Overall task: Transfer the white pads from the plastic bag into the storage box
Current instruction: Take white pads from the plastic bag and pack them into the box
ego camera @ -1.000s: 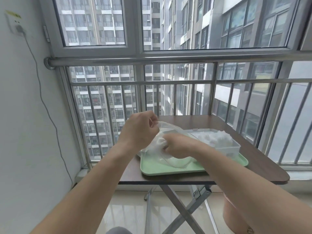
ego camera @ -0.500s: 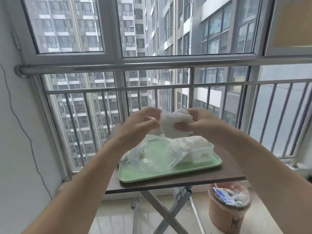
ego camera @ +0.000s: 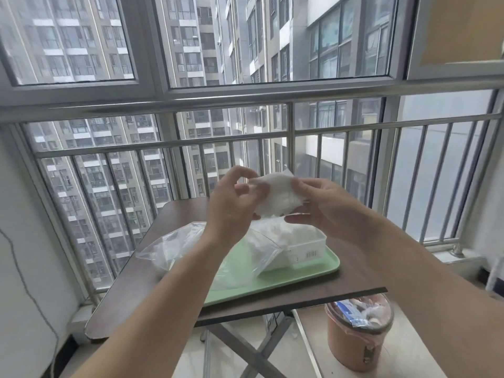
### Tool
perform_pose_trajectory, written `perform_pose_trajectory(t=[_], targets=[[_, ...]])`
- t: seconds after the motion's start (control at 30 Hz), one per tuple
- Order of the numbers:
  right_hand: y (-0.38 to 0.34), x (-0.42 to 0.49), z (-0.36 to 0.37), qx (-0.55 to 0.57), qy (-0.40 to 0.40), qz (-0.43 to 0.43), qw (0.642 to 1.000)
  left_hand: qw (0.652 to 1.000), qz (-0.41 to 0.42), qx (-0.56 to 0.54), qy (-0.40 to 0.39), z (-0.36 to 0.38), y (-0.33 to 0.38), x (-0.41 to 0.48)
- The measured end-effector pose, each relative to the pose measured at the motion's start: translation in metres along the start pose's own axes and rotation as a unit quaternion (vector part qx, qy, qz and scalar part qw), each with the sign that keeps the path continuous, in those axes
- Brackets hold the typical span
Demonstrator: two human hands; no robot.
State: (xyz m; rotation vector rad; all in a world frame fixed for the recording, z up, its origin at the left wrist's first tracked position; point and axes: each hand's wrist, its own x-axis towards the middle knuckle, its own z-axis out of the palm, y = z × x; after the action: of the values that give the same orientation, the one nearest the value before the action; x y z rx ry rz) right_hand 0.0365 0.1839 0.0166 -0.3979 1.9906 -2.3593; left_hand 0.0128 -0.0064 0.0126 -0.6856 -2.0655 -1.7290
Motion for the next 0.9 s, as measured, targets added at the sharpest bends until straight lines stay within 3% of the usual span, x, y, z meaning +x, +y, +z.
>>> perform_pose_trajectory(t=[0.2, 0.47, 0.63, 0.7, 0.8, 0.9], targets=[[0.010, 0.005, -0.011, 0.038, -0.011, -0.004, 0.999, 0.998, -0.043, -0.042, -0.012, 0.005, -0.006, 0.005], [0.021, 0.013, -0.004, -0.020, 0.083, -0.095, 0.992, 0.992, -0.086, -0.092, 0.014, 0.020, -0.008, 0.012], [0.013, 0.013, -0.013, 0.046, 0.057, -0.035, 0.997, 0.998, -0.018, 0.011, 0.055, 0.033, -0.013, 0.017], [0.010, 0.012, -0.020, -0.018, 0.025, -0.036, 0.999, 0.997, 0.009, 0.051, 0.054, 0.036, -0.012, 0.019], [0.005, 0.012, -0.029, -0.128, 0.077, -0.035, 0.988, 0.992, -0.015, 0.123, -0.019, 0.041, -0.013, 0.026], [0.004, 0.019, -0.045, -0.241, 0.136, 0.000, 0.961, 0.953, -0.066, 0.271, -0.119, 0.043, -0.016, 0.034]])
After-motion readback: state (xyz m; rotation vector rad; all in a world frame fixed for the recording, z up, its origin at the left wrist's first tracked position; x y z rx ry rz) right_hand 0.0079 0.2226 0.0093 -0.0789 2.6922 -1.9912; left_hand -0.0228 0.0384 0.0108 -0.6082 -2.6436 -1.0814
